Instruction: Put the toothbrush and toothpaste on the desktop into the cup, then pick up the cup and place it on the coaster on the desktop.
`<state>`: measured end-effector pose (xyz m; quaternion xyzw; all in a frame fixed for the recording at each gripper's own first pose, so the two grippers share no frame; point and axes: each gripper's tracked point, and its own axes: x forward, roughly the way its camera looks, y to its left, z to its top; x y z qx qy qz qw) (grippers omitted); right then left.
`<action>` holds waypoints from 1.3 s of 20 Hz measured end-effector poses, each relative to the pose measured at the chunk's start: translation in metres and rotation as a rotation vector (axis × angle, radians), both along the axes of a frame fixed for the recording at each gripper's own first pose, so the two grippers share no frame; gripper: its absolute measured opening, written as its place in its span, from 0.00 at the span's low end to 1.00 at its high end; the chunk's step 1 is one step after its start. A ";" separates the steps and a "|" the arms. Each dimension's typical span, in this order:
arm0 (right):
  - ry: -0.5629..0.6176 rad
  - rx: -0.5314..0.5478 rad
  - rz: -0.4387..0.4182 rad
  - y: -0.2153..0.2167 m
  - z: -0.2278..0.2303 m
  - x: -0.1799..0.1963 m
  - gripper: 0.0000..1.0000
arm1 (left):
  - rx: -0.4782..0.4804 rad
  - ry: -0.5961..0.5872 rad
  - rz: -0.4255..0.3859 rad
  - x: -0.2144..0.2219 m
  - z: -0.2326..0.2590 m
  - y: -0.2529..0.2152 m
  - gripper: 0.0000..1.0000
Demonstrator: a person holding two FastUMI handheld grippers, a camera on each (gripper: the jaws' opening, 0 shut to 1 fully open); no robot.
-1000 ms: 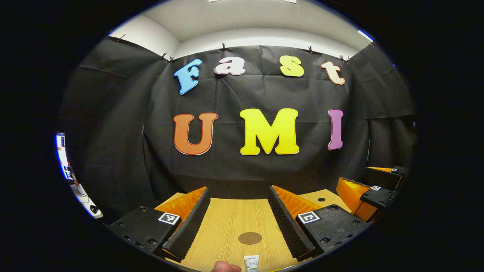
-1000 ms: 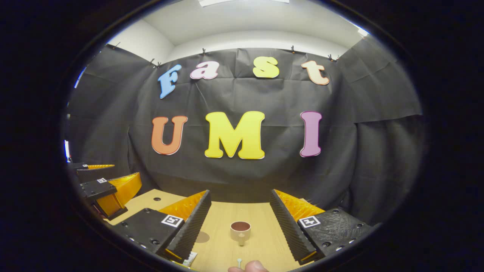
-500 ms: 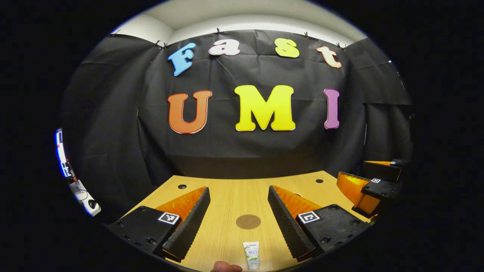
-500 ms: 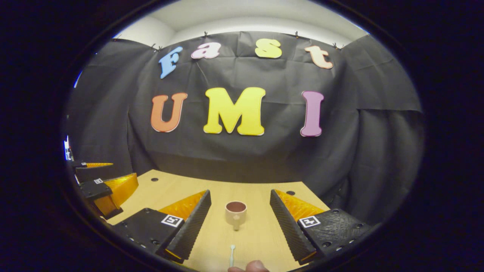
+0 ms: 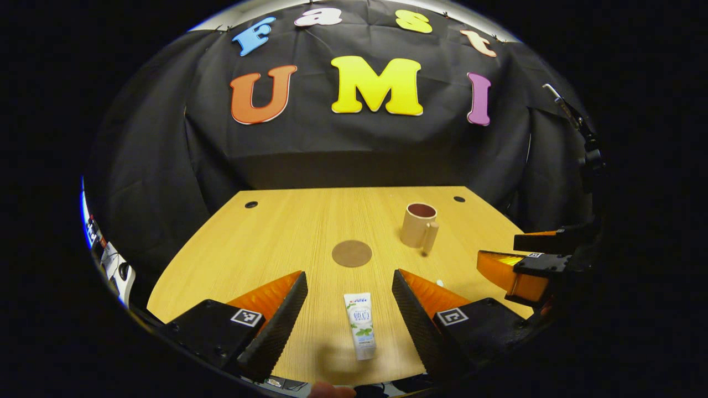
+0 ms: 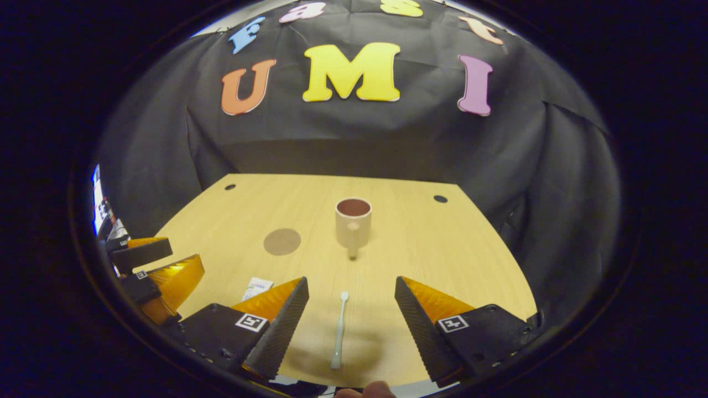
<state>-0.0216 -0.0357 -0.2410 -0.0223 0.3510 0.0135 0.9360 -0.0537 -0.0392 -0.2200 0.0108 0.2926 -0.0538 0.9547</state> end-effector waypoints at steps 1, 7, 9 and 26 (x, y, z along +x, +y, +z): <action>0.039 -0.008 0.003 0.000 -0.012 -0.002 0.96 | -0.004 0.035 -0.001 -0.004 -0.009 -0.001 0.98; 0.245 -0.025 0.019 0.003 -0.075 -0.009 0.96 | -0.011 0.161 -0.001 -0.021 -0.040 -0.003 0.98; 0.287 -0.014 0.013 0.004 -0.090 -0.007 0.96 | -0.008 0.171 -0.004 -0.021 -0.043 -0.005 0.98; 0.491 -0.026 0.022 0.010 -0.146 0.009 0.33 | -0.026 0.271 0.053 -0.023 -0.067 0.007 0.98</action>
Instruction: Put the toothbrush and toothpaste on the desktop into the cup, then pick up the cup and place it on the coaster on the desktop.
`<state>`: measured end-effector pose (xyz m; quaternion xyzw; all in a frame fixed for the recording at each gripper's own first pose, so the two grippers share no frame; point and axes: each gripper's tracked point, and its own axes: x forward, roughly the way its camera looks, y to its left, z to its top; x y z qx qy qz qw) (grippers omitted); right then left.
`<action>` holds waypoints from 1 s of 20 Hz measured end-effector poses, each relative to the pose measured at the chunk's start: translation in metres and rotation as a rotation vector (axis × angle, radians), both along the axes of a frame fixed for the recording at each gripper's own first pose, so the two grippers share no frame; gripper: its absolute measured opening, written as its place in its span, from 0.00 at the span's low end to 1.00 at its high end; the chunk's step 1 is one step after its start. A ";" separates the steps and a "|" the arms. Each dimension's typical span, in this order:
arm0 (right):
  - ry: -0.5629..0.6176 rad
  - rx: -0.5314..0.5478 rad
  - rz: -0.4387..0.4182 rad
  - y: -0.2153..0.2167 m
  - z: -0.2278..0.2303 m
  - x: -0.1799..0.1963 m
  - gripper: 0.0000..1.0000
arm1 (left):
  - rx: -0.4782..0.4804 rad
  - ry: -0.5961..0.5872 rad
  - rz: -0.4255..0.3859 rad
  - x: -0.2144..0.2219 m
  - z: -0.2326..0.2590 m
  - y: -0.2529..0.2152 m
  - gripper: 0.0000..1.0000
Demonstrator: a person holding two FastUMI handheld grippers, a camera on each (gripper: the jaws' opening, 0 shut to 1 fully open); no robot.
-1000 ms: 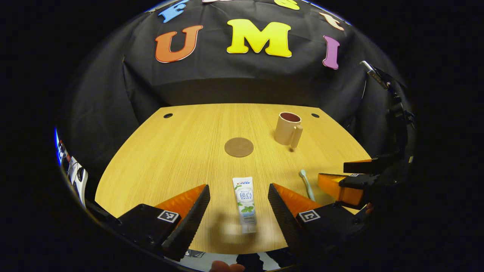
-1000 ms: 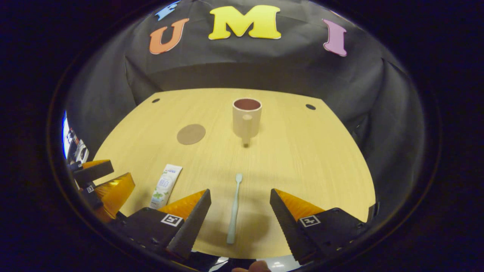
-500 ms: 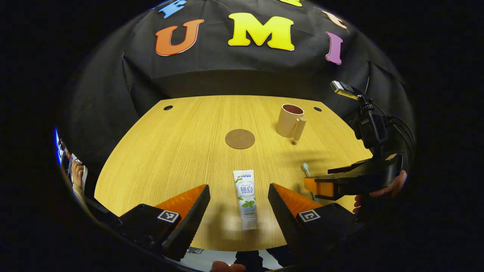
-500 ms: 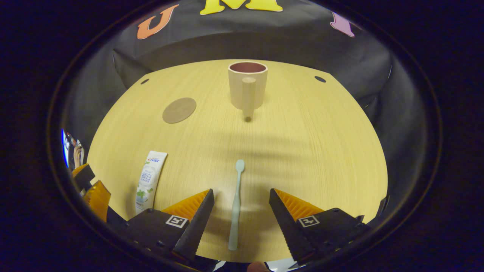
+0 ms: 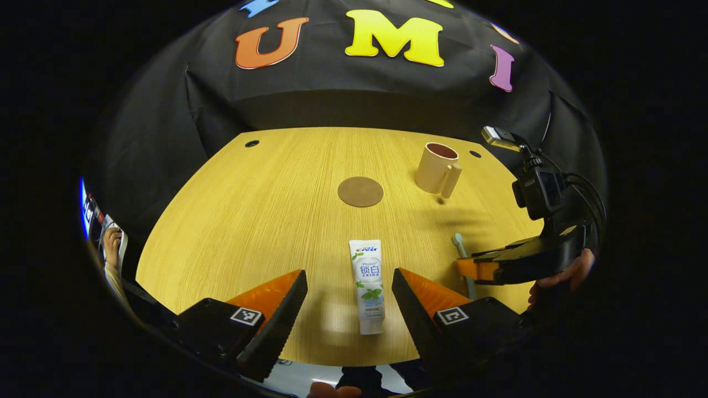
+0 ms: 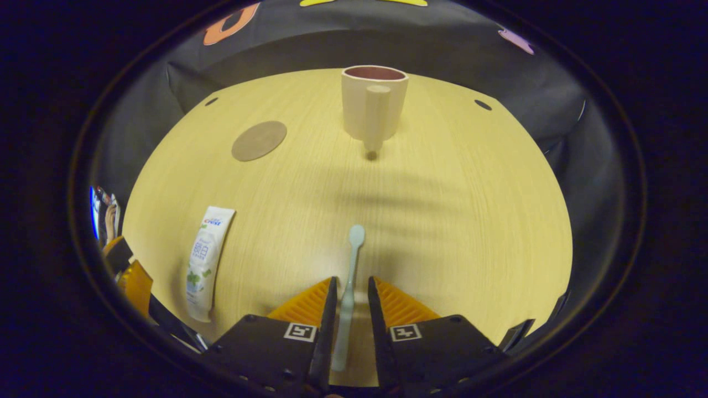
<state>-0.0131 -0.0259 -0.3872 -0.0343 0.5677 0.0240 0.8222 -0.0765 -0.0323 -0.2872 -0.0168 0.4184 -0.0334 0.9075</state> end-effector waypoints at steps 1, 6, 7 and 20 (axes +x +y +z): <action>-0.001 0.000 0.000 0.001 0.001 0.002 0.29 | -0.004 0.007 0.000 -0.001 -0.001 -0.001 0.99; 0.006 0.032 -0.026 -0.001 -0.001 0.003 0.02 | -0.021 0.038 -0.009 -0.005 -0.010 -0.009 0.99; 0.003 0.032 -0.030 -0.003 0.001 0.005 0.02 | -0.026 0.049 -0.010 -0.006 -0.012 -0.010 0.98; -0.133 0.059 -0.052 -0.016 0.062 0.003 0.00 | -0.012 0.106 -0.027 -0.014 -0.059 -0.020 0.99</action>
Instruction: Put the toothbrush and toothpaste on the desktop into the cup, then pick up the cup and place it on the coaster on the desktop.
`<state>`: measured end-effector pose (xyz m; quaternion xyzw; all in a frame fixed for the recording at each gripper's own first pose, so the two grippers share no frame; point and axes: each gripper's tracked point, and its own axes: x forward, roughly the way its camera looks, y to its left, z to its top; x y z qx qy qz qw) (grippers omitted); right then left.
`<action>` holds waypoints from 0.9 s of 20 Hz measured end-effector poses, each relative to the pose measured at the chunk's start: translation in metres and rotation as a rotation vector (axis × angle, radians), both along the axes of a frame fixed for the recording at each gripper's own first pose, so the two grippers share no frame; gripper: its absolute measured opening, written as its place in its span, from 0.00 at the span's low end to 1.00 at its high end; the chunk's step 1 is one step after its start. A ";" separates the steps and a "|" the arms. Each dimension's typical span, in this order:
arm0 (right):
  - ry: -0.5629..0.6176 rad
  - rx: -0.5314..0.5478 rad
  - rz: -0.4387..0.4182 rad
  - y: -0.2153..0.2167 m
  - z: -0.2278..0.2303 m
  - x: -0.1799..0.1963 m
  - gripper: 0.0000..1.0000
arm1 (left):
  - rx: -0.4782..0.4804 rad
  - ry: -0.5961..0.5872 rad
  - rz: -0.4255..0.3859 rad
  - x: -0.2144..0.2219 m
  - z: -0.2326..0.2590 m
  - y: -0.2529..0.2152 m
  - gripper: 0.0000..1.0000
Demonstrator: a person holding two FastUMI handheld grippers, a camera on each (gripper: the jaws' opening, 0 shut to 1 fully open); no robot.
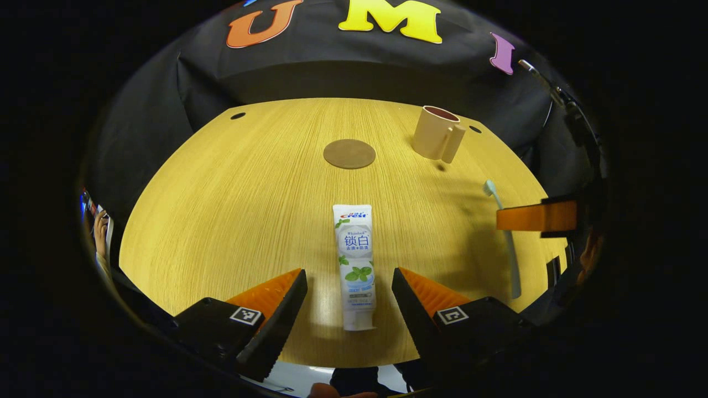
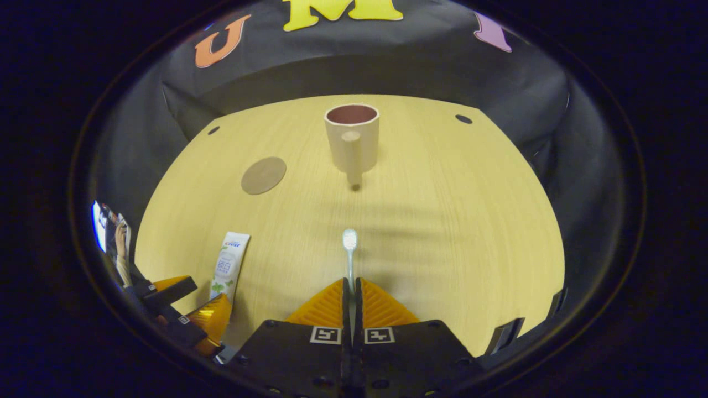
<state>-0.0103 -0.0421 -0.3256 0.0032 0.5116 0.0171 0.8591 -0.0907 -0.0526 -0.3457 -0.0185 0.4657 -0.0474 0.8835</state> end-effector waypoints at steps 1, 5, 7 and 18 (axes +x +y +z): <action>-0.009 0.001 -0.003 -0.002 0.006 -0.001 0.00 | 0.004 -0.004 -0.001 0.001 -0.002 -0.001 0.99; -0.038 0.013 -0.021 -0.007 0.023 -0.001 0.01 | 0.007 -0.010 0.004 0.006 -0.008 -0.003 0.96; -0.045 0.015 -0.025 -0.010 0.029 -0.003 0.01 | 0.008 -0.019 0.007 0.009 -0.009 -0.004 0.92; -0.090 0.029 -0.038 -0.019 0.058 -0.004 0.00 | 0.045 0.013 -0.002 0.012 -0.024 -0.006 0.65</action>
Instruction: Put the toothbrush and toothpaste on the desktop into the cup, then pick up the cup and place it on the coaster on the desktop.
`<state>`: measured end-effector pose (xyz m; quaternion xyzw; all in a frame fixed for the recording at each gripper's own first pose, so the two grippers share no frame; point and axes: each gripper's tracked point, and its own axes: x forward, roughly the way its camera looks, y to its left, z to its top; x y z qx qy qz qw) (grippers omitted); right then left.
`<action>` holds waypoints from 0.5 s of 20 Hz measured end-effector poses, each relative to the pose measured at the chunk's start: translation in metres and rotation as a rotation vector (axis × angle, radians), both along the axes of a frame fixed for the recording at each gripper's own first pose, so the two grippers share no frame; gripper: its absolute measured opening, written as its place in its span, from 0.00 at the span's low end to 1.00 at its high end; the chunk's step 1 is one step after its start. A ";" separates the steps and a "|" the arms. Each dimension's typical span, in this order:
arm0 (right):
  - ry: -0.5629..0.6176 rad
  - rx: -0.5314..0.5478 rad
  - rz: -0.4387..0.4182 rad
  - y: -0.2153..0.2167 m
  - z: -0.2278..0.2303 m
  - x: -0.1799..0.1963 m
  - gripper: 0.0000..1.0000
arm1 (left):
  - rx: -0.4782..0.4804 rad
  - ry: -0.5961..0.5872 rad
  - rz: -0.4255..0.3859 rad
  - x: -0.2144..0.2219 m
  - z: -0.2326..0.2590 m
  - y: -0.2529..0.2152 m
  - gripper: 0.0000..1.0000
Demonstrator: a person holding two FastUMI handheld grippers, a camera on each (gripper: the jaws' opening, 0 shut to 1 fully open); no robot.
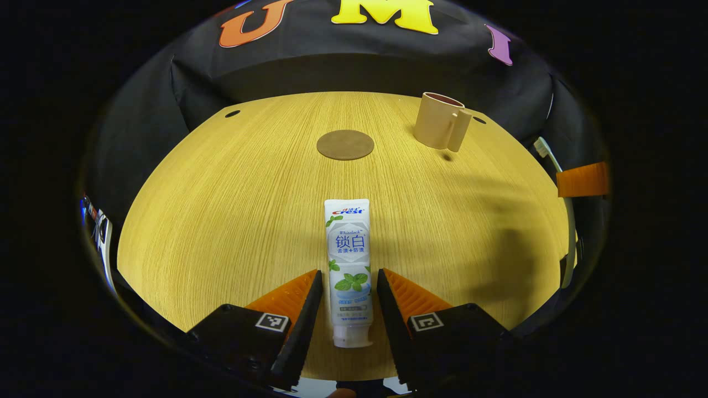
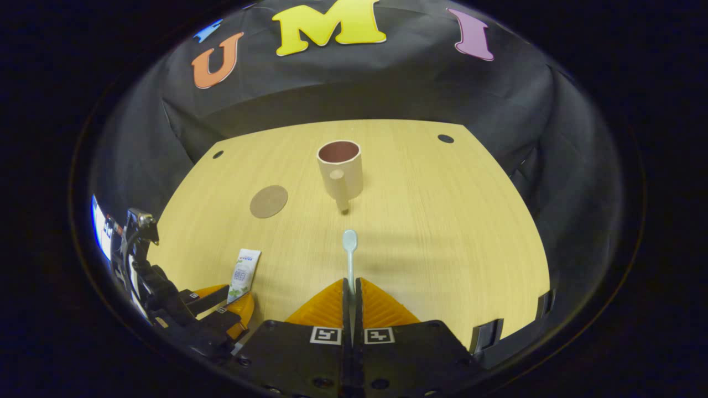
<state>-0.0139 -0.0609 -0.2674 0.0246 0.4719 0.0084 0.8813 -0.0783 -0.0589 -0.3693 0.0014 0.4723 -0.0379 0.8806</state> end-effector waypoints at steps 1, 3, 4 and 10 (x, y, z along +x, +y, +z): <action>-0.006 0.002 -0.001 -0.001 0.003 0.001 0.00 | 0.007 0.000 0.000 0.001 0.000 0.000 0.62; -0.017 0.010 -0.002 0.000 0.010 0.003 0.00 | 0.008 0.002 0.004 0.004 -0.002 0.000 0.64; -0.025 0.014 0.001 -0.002 0.012 0.005 0.00 | 0.007 0.008 0.010 0.004 -0.001 0.001 0.53; -0.104 0.047 0.027 0.004 0.033 0.031 0.00 | -0.027 -0.017 0.042 0.005 0.014 0.006 0.41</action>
